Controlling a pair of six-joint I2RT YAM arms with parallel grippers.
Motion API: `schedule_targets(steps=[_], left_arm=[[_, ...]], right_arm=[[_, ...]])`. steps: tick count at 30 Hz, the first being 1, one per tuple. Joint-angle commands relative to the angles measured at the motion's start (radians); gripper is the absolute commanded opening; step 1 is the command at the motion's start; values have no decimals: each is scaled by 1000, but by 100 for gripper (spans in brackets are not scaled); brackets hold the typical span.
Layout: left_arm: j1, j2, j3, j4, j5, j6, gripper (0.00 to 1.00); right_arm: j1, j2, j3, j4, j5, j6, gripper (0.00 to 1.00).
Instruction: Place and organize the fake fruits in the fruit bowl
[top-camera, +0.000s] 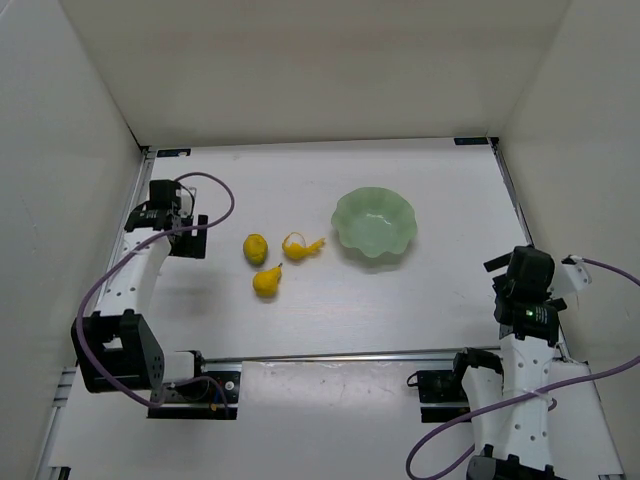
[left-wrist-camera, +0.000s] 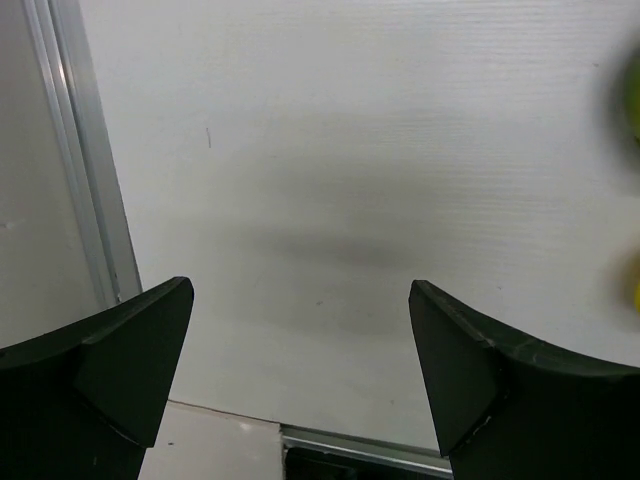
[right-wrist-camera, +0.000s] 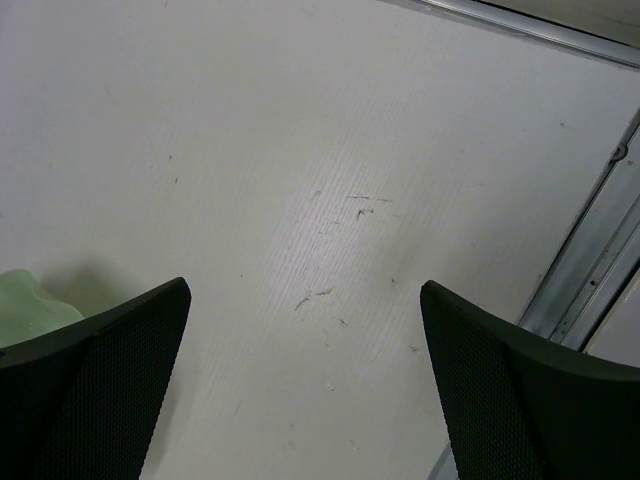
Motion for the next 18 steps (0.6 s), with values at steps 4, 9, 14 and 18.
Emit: schedule_targets(steps=[4,9,14,18], left_arm=[[-161,118,223,-60,41,95,100],[-283,292,396,-94,90,95,100],[-376,482,461,-103,121,95,100],[-409,568,486,-103,154,73,100]], right_arm=[[-1,52,-9,9,-48,-27,100],[-1,63,-18,18,-83,-16,100],[-1,42,-29,18,-92,-27,100],[-1,31,-29,-3,-92,-36,100]])
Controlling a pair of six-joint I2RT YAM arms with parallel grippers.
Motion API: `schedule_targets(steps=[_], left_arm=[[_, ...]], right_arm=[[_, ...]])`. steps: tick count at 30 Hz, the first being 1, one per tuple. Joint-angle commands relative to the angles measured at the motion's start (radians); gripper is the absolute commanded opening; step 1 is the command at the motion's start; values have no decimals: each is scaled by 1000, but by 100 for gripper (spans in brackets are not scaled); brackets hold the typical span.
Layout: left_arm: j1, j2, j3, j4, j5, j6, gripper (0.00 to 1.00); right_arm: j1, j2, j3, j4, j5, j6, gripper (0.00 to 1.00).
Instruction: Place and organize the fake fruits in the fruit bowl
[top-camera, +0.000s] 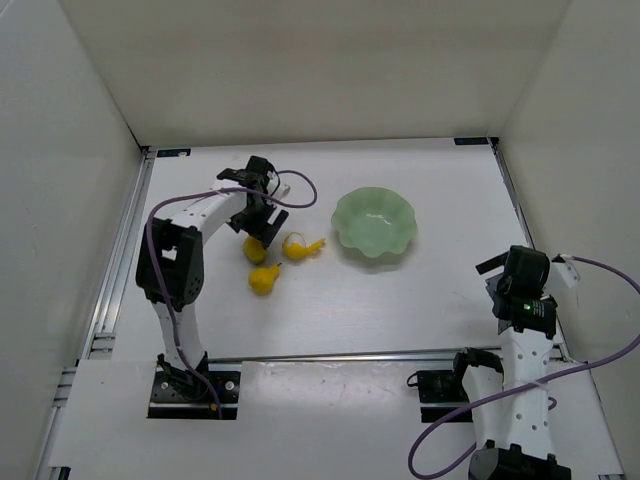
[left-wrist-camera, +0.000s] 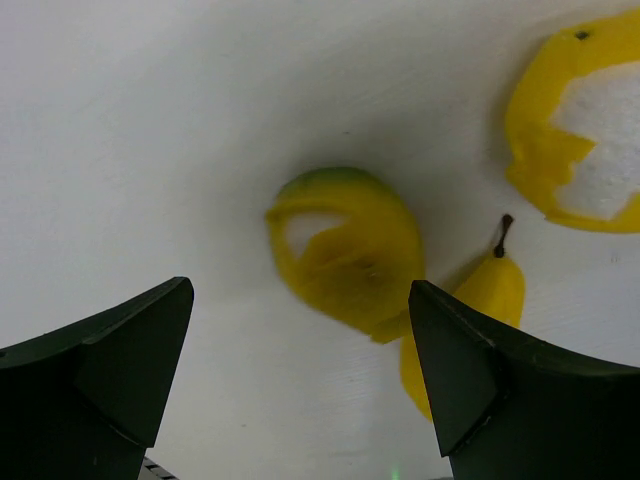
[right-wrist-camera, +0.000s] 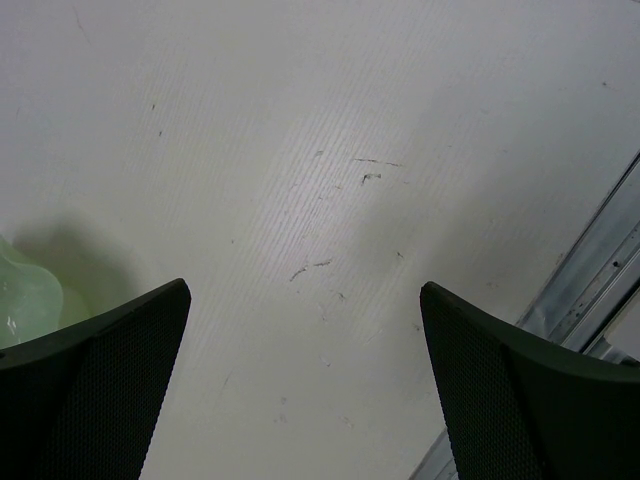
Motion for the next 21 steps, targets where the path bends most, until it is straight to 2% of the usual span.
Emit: schedule_targets(steps=[1,10,11,12,15,16,18,21], left_arm=[[-17,12,38,-29,77,-7,100],[-17,113,6,-29,87,-17,100],[-17,113,15,-29,102,-17,96],[-17,113,15,-29,111,-17,84],[-17,91,37,-61,143,-17,66],[-17,91,46,-72,143,-8,56],[-17,82,74,-118,143,-7,48],[-36,82,193,-202,81,-7,44]], right_arm=[[-1,-26,-1,-19,4,-24,100],[-1,-26,-10,-19,13,-24,100],[-1,-16,-10,-19,13,-24,100],[-1,-16,-1,-19,13,-24,100],[-1,9,8,-19,13,-24,100],[-1,9,17,-10,13,-24,100],[-1,9,17,1,13,-24,99],[-1,20,8,51,-25,-45,97]])
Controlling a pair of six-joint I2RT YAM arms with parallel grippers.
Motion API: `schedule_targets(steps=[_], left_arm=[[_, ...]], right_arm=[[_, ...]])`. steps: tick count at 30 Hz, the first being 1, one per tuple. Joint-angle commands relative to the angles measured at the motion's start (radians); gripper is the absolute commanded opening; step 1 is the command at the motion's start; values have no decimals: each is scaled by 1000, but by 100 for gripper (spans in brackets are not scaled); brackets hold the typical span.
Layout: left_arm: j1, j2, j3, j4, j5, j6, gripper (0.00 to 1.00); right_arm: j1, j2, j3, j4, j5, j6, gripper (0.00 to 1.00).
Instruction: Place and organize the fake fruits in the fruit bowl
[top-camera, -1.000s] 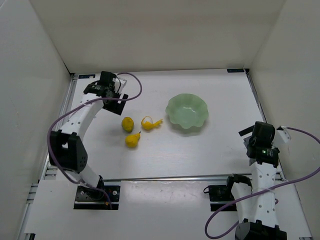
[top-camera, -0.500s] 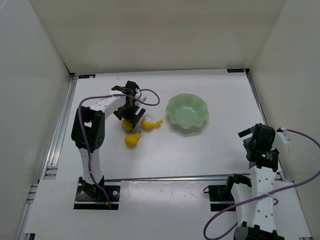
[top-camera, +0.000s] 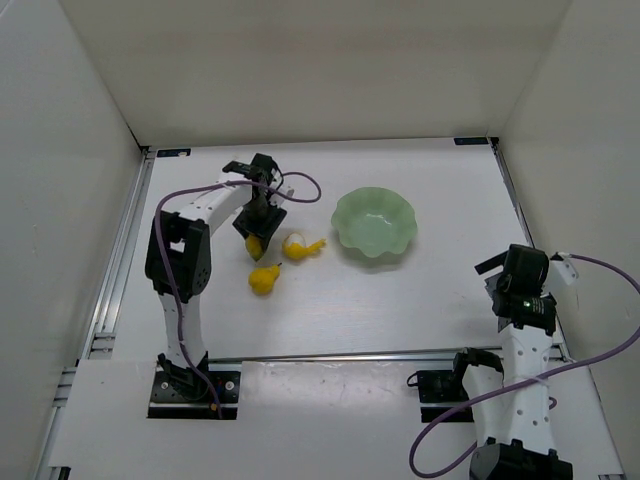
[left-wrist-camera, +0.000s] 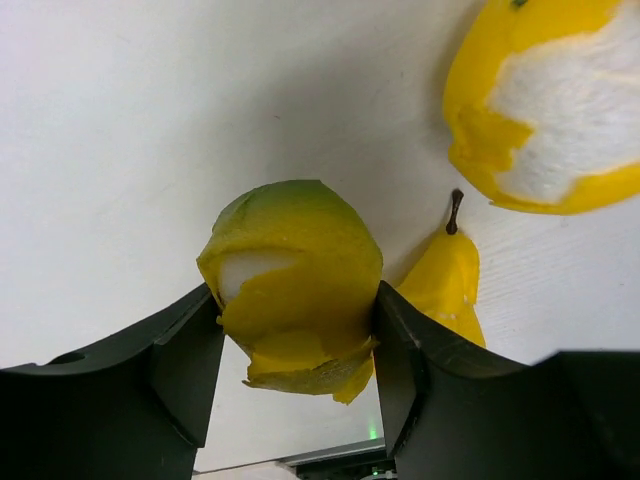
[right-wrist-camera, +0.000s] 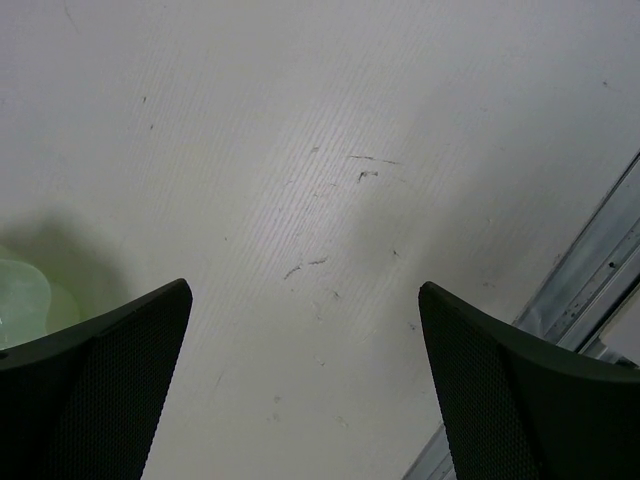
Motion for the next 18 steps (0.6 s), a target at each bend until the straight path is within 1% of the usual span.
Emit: schedule_targets(steps=[1,2,3,5,6,8,9,10,12,13,14,15,16,17,18], left_arm=[[-13,-42,161,-90,-54,3,44],[-42,-33,208,-104,-86,3,44],[-56,-33,315,-115,-155,-6,44],[-92,-4,428,-124,-210,-6,46],[-137,6,522,-114,-249,10,46],[-186,15,568,-54,-272,20,47],[-233,15,549,60,-272,47,47],[-255,15,526,130,-272,59,47],[-316,19,509,239,-223,78,47],[-335,44,564,276,-168,87,47],[-355,119,615,276,-148,87,50],[-375,157,665,276,-128,96,56],[-417,194,743,285,-128,124,57],[-439,257,771,294,-148,141,58],[-461,285,794,305,-165,159,59]], right_arm=[[-1,15,-1,68,-22,-32,97],[-1,15,-1,100,-38,-32,97],[-1,32,-15,116,-48,-41,96],[9,72,-25,140,-67,-50,96],[35,87,-25,149,-67,-64,96],[57,138,-25,160,-67,-73,96],[77,172,-12,160,-53,-84,96],[77,187,-12,160,-30,-84,96],[77,225,14,148,-15,-84,96],[77,235,24,148,-15,-84,96],[77,235,33,137,-15,-84,96],[77,245,42,137,-15,-84,96],[77,246,54,127,-15,-84,96],[77,246,54,127,-15,-84,96],[77,236,54,127,-30,-75,96]])
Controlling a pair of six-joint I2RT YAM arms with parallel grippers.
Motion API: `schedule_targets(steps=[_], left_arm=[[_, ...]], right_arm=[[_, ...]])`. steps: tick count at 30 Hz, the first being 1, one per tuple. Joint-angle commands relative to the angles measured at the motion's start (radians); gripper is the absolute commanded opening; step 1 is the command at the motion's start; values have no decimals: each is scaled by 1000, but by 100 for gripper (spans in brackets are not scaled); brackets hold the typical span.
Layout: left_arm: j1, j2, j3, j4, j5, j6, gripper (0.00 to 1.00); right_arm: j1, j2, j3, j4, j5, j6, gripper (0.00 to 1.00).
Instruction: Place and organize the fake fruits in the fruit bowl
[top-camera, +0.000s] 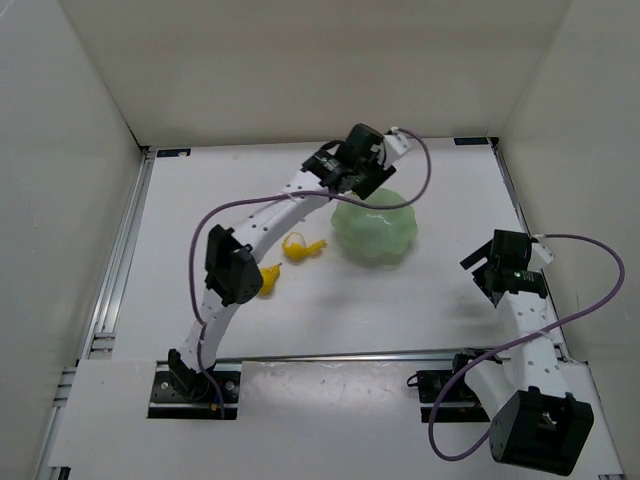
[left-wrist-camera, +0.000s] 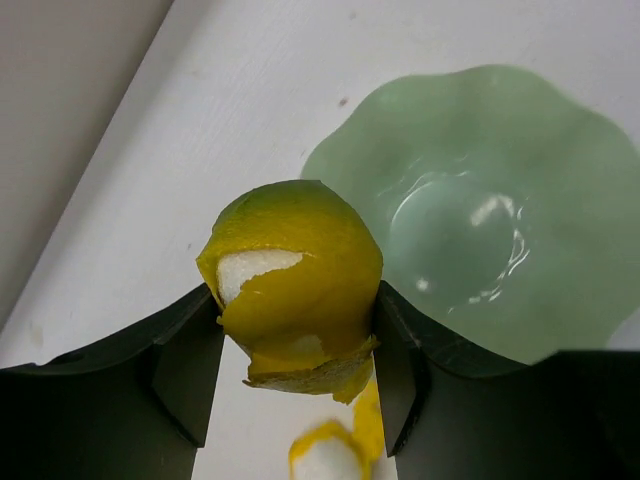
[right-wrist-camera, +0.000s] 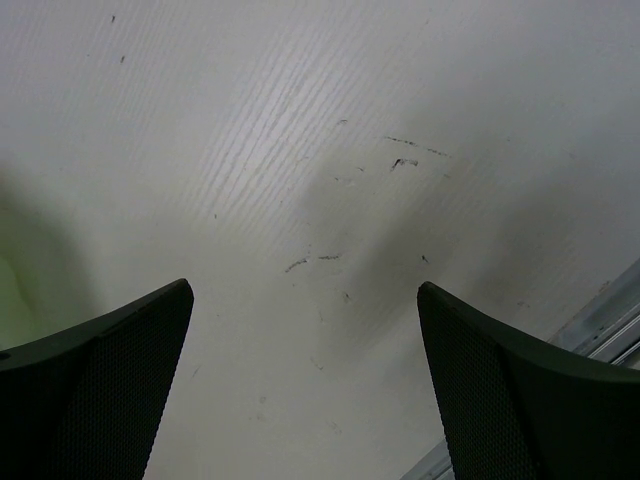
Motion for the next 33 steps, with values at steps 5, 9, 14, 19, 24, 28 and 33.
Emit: schedule_targets(steps=[5,9,14,19,24,28,33], left_arm=[[-121,129,99,118,-62,117,98],[-121,92,76,118,-113,108,100],[-100,-53,-4,118,-255,97,100],[64,-323,-290,118,-267,-47,100],[349,-538,-615,118,-196,-138,100],[532,-663,-811,118,-185,-182,100],[666,-744,-979,118,-176,-228,100]], right_arm=[[33,-46,55,65,-78,-53,96],[140,-60,46,97,-35,-115,99],[400,-13,89,140,17,-193,99],[717,113,170,195,49,-305,99],[956,381,361,218,49,-360,99],[1029,677,575,258,-187,-211,100],[1029,982,909,185,-356,135,100]])
